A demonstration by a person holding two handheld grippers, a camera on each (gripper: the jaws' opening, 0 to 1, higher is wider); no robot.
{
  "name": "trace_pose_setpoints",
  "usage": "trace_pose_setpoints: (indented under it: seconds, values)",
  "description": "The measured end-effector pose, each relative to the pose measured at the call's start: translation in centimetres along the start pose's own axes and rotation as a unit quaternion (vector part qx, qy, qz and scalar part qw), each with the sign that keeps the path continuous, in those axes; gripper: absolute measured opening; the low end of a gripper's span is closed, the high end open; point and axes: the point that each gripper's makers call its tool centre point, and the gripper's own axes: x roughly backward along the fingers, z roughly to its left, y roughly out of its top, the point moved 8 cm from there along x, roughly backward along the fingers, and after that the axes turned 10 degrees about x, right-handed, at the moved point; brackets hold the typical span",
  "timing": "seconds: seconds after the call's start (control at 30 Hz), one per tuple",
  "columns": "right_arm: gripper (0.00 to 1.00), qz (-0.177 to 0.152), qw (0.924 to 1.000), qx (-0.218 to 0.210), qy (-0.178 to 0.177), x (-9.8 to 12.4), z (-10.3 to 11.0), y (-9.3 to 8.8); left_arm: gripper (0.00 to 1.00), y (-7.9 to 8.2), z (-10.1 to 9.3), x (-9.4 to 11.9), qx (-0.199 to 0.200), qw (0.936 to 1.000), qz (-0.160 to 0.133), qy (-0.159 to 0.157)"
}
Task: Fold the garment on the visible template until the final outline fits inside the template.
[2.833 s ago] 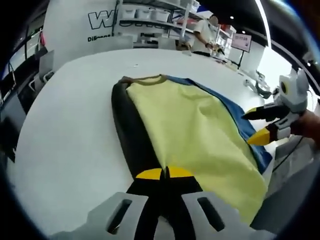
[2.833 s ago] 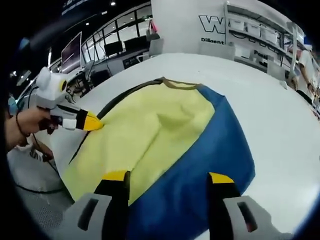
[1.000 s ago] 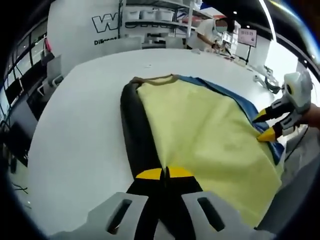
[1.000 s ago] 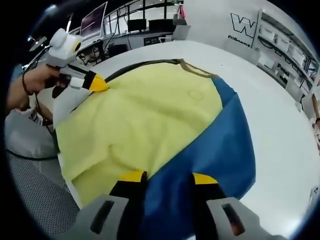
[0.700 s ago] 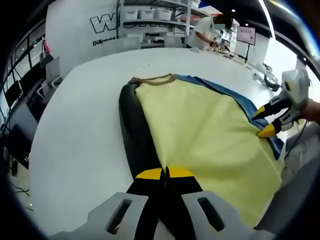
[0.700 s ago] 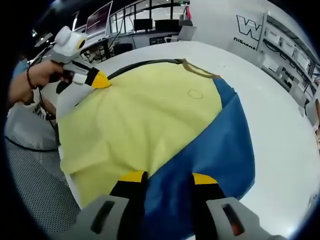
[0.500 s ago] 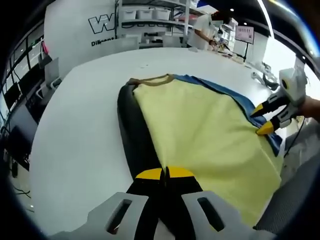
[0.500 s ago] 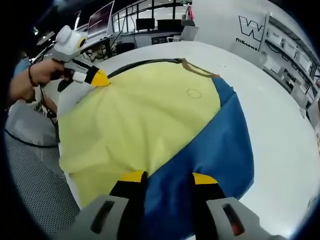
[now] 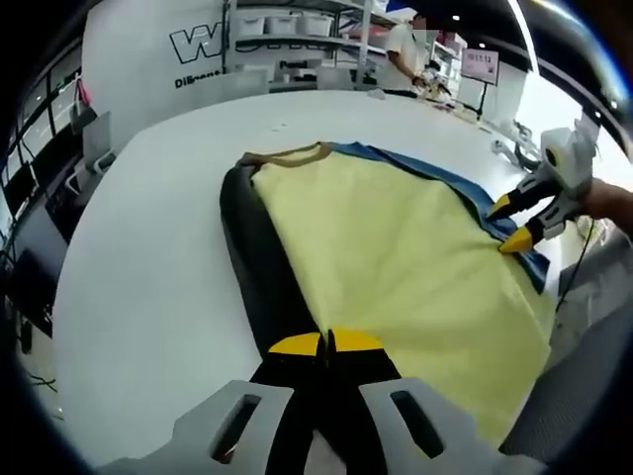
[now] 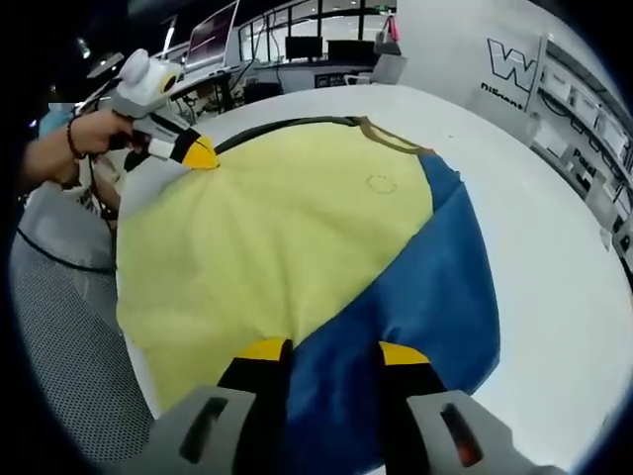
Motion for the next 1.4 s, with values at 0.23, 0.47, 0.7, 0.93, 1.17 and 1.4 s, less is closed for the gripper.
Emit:
trace_pose_setpoints:
  seconds: [0.23, 0.47, 0.7, 0.93, 1.17, 1.4]
  values:
    - [0.27, 0.0, 0.9999, 0.013, 0.01, 0.2, -1.0, -0.4, 0.0, -0.4, -0.6, -0.2, 0.0, 0.9999, 0.005, -0.011]
    - [0.27, 0.0, 1.0, -0.005, 0.002, 0.2, -0.7, -0.4, 0.0, -0.4, -0.6, -0.3, 0.0, 0.9999, 0.006, -0.013]
    - [0.38, -0.017, 0.9984, -0.053, -0.003, 1.1, -0.5, 0.0, 0.01, -0.3, -0.9, 0.0, -0.056, 0.9983, -0.013, -0.008]
    - [0.37, -0.022, 0.9982, -0.055, -0.004, 2.3, 0.4, 0.1, 0.02, -0.4, -0.8, 1.1, -0.038, 0.999, -0.024, -0.002]
    - [0.37, 0.004, 0.9983, -0.057, -0.011, 1.5, 0.8, -1.0, 0.06, -1.3, -0.5, 1.8, -0.037, 0.9991, -0.015, 0.012]
    - [0.38, 0.002, 0.9983, -0.051, -0.029, 1.6, 0.7, -0.5, 0.13, -1.4, 0.8, 2.5, -0.03, 0.9983, -0.021, 0.046]
